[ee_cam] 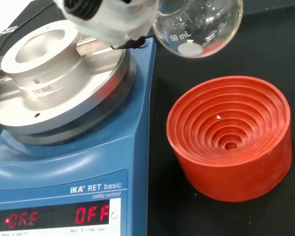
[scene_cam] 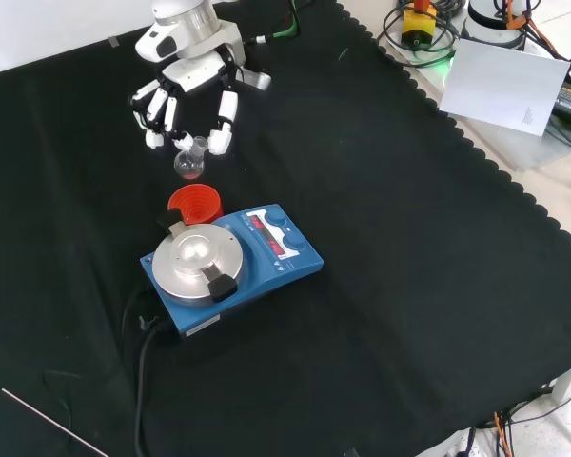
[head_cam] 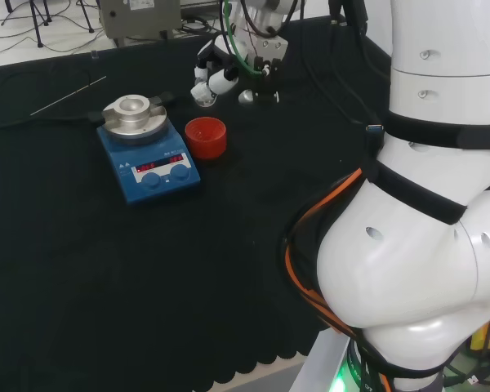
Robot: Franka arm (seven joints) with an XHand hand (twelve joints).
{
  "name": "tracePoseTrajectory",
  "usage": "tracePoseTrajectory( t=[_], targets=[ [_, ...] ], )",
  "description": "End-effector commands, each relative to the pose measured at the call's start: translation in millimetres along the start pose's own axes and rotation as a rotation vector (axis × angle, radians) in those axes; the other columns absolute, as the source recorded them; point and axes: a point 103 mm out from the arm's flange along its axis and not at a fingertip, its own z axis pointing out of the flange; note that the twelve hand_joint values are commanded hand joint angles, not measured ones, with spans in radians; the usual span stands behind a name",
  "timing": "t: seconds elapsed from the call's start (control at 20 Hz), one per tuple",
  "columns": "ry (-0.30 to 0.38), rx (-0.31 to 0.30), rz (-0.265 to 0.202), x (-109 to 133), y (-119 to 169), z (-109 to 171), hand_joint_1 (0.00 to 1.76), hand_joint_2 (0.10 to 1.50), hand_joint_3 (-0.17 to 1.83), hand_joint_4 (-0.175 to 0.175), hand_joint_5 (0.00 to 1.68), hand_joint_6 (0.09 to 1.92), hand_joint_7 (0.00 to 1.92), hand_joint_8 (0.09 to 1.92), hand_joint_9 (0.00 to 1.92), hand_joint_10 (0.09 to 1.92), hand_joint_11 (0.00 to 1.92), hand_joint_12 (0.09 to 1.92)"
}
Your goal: Place the round-bottom flask on the heater.
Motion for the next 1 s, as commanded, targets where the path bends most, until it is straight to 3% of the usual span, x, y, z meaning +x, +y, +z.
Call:
tracePoseTrajectory(
  t=[0.05,0.45,1.0],
  targets=[
    [-0.010,0.011,-0.009,8,1,-2,1.03,0.82,0.62,0.175,0.98,1.15,0.47,0.57,0.54,0.59,0.02,1.37],
    [-0.013,0.024,-0.031,30,7,-17,1.03,0.82,0.63,0.175,0.98,1.15,0.47,0.57,0.54,0.59,0.02,1.37],
    [-0.025,0.063,-0.110,80,25,-31,1.03,0.81,0.64,0.175,0.98,1.16,0.46,0.57,0.53,0.60,0.02,1.37]
  ],
)
